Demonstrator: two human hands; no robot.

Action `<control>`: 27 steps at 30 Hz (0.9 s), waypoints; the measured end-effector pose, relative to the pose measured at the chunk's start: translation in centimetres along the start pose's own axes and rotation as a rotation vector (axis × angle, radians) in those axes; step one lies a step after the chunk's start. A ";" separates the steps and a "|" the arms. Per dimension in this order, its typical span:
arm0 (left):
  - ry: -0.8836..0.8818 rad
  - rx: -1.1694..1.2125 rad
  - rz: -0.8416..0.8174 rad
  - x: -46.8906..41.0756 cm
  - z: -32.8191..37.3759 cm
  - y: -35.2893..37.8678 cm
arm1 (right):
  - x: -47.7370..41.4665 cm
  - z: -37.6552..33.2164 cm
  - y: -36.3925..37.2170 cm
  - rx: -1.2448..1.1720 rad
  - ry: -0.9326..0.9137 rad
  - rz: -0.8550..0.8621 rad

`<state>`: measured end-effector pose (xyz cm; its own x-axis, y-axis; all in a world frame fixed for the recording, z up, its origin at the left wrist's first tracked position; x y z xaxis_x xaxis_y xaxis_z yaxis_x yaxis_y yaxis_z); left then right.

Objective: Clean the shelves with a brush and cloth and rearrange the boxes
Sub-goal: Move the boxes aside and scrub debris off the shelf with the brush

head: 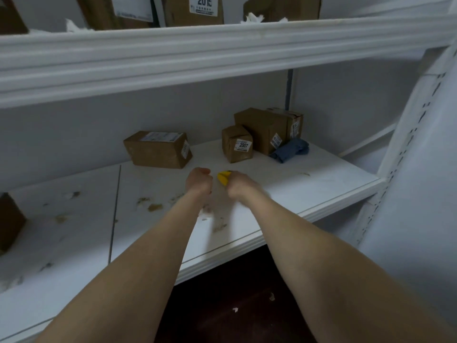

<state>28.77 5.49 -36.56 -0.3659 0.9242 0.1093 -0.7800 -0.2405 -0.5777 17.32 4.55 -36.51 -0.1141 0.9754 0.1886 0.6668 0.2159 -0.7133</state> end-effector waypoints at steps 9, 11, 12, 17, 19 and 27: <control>-0.040 -0.058 0.032 1.9 -2.5 -4.9 | 2.2 -3.5 2.3 -0.202 -0.102 -0.042; -0.042 -0.070 0.029 2.2 -2.7 -5.9 | 2.7 -2.7 1.1 -0.229 -0.063 0.090; -0.047 -0.075 0.016 2.5 -2.8 -6.2 | 3.1 -2.1 0.7 -0.241 -0.010 0.139; -0.080 -0.088 -0.089 4.1 -4.0 -7.2 | 5.5 -0.1 1.3 -0.137 0.158 0.199; -0.077 -0.048 -0.082 4.3 -4.7 -8.0 | 6.5 -1.2 2.8 -0.133 0.113 0.184; -0.061 -0.031 -0.055 5.1 -6.3 -10.6 | 7.4 -6.3 6.8 -0.228 0.067 -0.005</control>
<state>38.38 14.59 -34.96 -0.3540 0.9158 0.1896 -0.7841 -0.1801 -0.5939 25.60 12.96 -35.73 -0.0741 0.9676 0.2415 0.8162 0.1979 -0.5428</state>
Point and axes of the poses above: each hand's wrist, its own x-axis away from the middle knuckle, its own y-axis out of the palm, z = x × y, the point moved 2 cm from there along -x, towards the middle knuckle, and after that the axes turned 13 degrees about -x, right-handed, at the moved point
